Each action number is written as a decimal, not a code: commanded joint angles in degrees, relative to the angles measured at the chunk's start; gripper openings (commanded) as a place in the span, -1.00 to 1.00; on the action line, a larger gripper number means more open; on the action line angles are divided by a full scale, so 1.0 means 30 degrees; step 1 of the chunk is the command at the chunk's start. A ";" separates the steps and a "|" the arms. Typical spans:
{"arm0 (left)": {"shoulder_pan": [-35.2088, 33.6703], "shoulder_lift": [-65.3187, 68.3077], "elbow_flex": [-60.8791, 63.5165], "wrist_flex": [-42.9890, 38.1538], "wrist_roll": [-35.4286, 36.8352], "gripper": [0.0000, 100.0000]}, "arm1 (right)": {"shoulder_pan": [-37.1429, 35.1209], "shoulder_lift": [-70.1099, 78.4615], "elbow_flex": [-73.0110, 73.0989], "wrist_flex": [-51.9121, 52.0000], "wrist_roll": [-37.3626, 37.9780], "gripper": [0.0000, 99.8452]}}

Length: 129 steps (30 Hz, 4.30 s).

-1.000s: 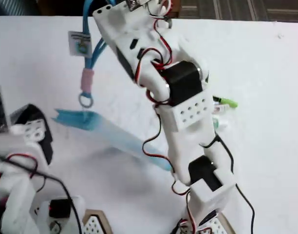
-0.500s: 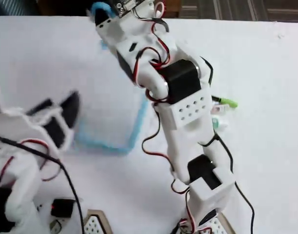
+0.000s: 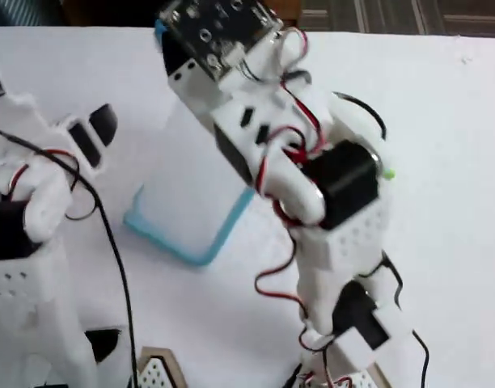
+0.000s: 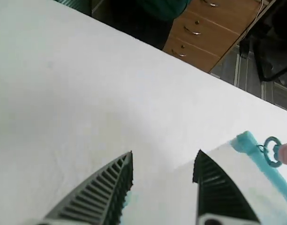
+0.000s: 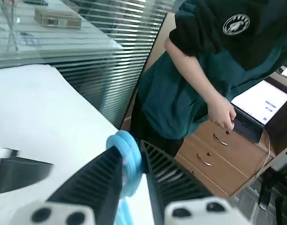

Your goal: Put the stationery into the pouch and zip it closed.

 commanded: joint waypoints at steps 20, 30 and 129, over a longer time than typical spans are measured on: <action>0.2652 0.2652 -0.6007 0.1670 0.2081 -0.49 | -0.0308 -0.1538 -0.0615 0.4293 0.0176 -0.96; 0.3531 1.0857 -1.3714 0.1641 0.2081 -0.49 | -0.0952 -0.1597 -0.0615 0.4322 0.0176 -0.96; -0.0073 -1.7070 1.4945 -0.1114 -0.8088 -0.58 | -0.6227 -0.1538 -0.0469 0.2330 0.0322 -0.96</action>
